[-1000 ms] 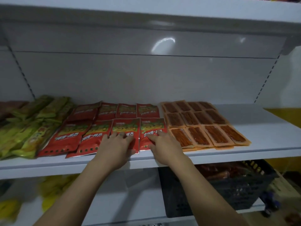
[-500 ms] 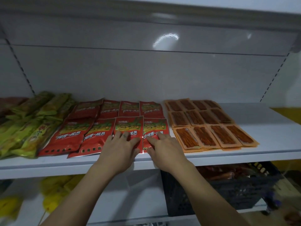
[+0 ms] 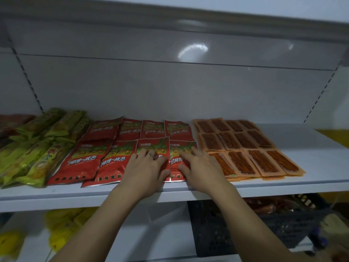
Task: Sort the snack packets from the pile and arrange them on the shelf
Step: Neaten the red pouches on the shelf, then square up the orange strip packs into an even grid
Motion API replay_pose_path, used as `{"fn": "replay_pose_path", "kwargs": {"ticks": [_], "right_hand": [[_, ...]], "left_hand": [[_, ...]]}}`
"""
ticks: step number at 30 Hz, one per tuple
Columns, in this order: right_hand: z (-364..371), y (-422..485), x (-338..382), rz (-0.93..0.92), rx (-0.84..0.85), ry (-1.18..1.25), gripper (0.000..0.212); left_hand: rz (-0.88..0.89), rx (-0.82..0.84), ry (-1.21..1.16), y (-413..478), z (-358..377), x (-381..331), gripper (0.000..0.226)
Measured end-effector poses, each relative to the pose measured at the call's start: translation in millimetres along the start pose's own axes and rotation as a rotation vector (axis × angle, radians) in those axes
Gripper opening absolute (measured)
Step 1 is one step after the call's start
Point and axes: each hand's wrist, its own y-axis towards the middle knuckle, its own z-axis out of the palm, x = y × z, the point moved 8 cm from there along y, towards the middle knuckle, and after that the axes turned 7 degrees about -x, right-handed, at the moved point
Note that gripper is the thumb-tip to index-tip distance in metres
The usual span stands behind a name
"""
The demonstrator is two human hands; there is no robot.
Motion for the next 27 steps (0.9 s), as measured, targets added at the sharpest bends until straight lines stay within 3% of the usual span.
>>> {"fn": "replay_pose_path", "kwargs": {"ticks": [6, 23, 27], "right_hand": [[-23, 12, -16, 0.041, -0.029, -0.070, 0.068], [-68, 36, -111, 0.149, -0.104, -0.167, 0.058], [-71, 57, -151, 0.092, -0.102, -0.128, 0.081]], "left_hand": [[0.038, -0.032, -0.042, 24, -13, -5, 0.057], [0.168, -0.079, -0.126, 95, -40, -66, 0.059], [0.152, -0.082, -0.086, 120, -36, -91, 0.055]]}}
